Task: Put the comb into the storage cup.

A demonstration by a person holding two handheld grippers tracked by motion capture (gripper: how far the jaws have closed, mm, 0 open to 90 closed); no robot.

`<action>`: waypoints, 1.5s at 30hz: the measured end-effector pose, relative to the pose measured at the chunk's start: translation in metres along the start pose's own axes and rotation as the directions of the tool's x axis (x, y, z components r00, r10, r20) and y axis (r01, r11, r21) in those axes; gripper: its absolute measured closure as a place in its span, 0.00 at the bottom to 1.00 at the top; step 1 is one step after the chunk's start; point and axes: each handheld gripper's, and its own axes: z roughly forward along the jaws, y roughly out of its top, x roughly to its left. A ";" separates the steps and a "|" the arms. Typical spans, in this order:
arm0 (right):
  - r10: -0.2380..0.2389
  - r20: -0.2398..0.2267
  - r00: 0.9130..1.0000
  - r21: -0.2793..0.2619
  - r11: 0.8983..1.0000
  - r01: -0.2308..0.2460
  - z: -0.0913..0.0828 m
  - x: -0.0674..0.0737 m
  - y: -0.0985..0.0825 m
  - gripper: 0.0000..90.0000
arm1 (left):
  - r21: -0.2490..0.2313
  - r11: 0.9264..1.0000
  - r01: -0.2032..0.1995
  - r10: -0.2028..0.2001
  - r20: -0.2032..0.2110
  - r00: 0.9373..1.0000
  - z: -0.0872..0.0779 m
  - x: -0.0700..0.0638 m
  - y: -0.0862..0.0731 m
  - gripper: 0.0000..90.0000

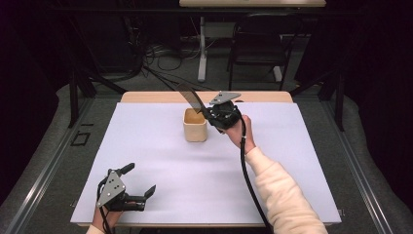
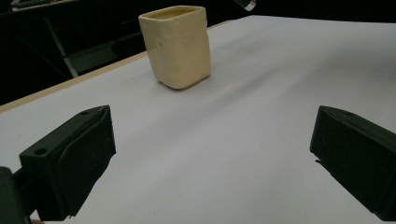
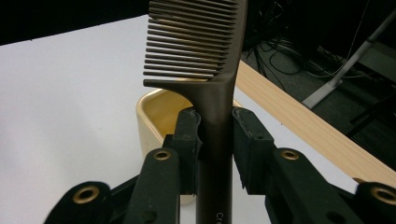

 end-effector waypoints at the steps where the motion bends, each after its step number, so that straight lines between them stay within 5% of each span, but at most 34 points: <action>1: 0.000 0.000 1.000 -0.002 1.000 0.000 0.001 0.000 0.001 0.81 | 0.000 1.000 -0.001 0.001 -0.001 1.000 0.000 0.000 0.000 0.00; 45: 0.022 0.019 1.000 -0.062 0.998 -0.020 0.006 0.003 0.018 0.81 | -0.001 1.000 0.006 -0.006 -0.002 1.000 0.000 0.000 0.000 0.00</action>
